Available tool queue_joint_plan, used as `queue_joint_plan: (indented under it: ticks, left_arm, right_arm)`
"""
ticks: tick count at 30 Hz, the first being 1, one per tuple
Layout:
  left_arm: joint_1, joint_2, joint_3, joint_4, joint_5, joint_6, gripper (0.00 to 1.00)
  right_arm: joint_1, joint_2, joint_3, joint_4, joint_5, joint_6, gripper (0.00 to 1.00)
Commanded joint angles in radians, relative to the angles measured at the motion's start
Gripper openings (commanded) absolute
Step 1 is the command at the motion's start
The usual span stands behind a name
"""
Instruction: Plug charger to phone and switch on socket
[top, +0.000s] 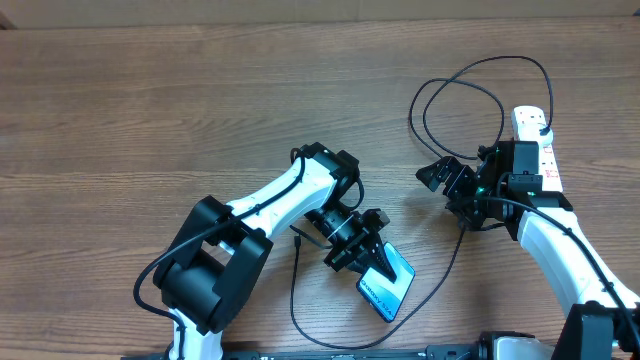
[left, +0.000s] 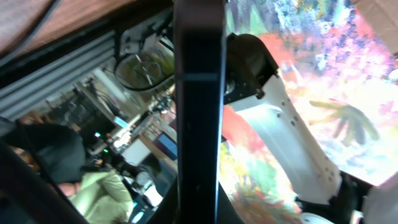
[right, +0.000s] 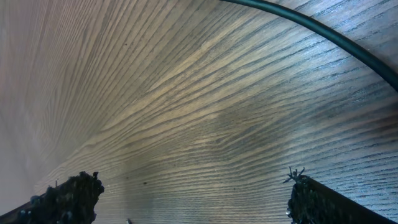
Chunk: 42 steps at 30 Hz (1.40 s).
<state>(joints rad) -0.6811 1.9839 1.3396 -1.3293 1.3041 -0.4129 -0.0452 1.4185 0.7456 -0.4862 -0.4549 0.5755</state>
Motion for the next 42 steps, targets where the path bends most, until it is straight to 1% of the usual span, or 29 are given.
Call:
queue_joint_plan:
  ticks: [1, 5, 35, 42]
  left_arm:
    - [0.0, -0.022, 0.002, -0.001, 0.084, -0.112, 0.04]
    - [0.0, -0.022, 0.002, -0.001, 0.084, -0.135, 0.04]
    - [0.002, -0.022, 0.002, 0.015, 0.083, -0.135, 0.04]
    - [0.002, -0.022, 0.002, 0.03, 0.08, -0.153, 0.04]
  right_arm:
    - [0.004, -0.008, 0.005, 0.006, 0.01, -0.008, 1.0]
    - [0.004, -0.008, 0.005, 0.006, 0.01, -0.008, 1.0]
    - [0.004, -0.008, 0.005, 0.006, 0.01, -0.008, 1.0]
    - [0.004, -0.008, 0.005, 0.006, 0.01, -0.008, 1.0]
